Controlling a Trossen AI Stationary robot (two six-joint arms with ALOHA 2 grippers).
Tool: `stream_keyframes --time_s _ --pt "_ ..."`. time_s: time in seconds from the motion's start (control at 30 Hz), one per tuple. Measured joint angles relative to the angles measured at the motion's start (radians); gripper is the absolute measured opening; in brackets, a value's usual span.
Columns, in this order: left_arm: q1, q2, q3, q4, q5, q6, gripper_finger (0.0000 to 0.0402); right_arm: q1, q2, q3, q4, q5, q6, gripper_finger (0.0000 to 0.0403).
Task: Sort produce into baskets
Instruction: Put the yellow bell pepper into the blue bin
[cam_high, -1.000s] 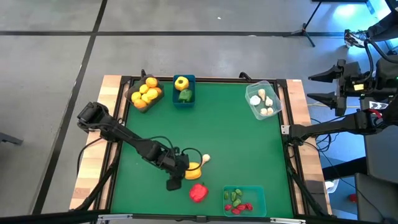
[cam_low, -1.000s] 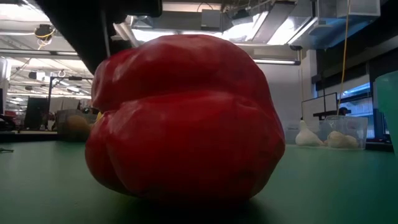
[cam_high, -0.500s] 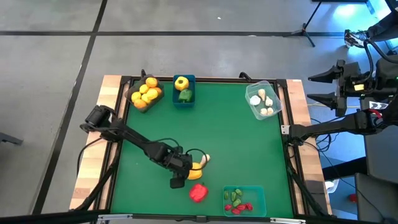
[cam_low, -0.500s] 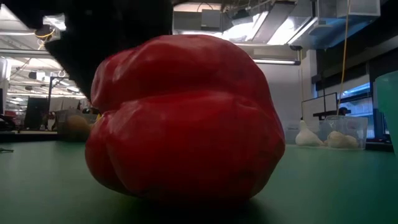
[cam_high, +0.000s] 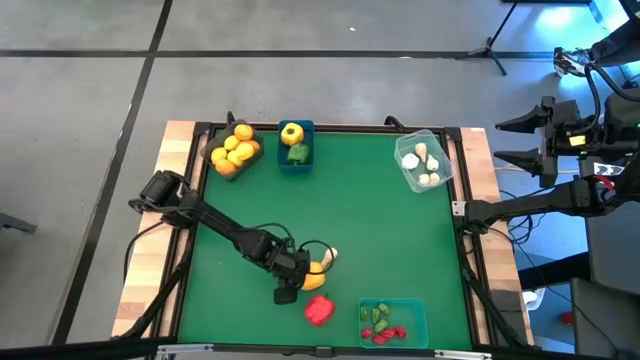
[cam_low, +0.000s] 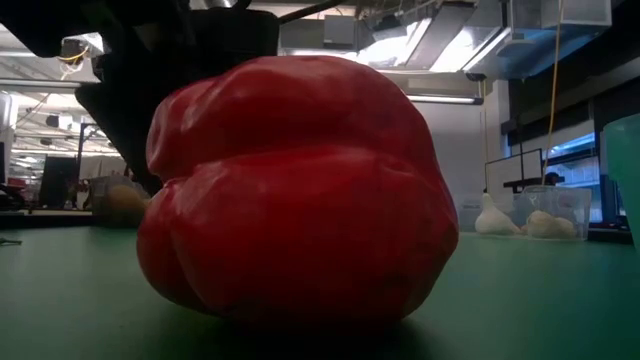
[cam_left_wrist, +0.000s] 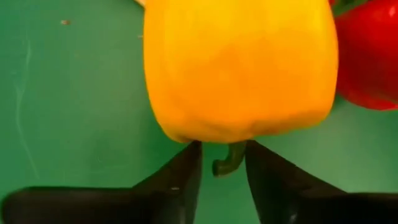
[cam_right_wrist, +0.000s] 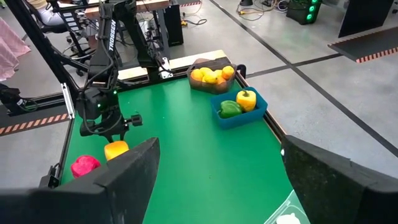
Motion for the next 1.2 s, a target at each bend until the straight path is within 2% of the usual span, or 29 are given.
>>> stream_keyframes --time_s 0.27,0.43,0.57,0.8,1.0,1.2 --pt "0.008 0.000 0.000 0.018 0.008 -0.022 0.0018 0.000 0.000 0.000 0.000 0.000 0.000 0.0328" --pt "0.017 0.000 0.000 0.019 0.009 -0.058 0.0024 0.000 0.000 0.000 0.000 0.000 0.000 0.0328" --pt "0.035 -0.010 0.000 0.013 0.014 -0.144 0.0018 0.000 0.000 0.000 0.000 0.000 -0.001 0.0328" --pt "0.090 -0.111 0.001 0.002 -0.018 -0.183 0.0015 0.000 0.000 0.000 0.000 0.000 -0.002 0.0328" --pt "0.216 -0.216 0.002 -0.072 -0.078 -0.138 0.0015 0.000 0.000 0.000 0.000 0.000 -0.002 0.0328" --pt "0.430 -0.287 0.002 -0.106 -0.127 -0.039 0.0019 0.000 0.000 0.000 0.000 0.000 -0.004 0.0328"
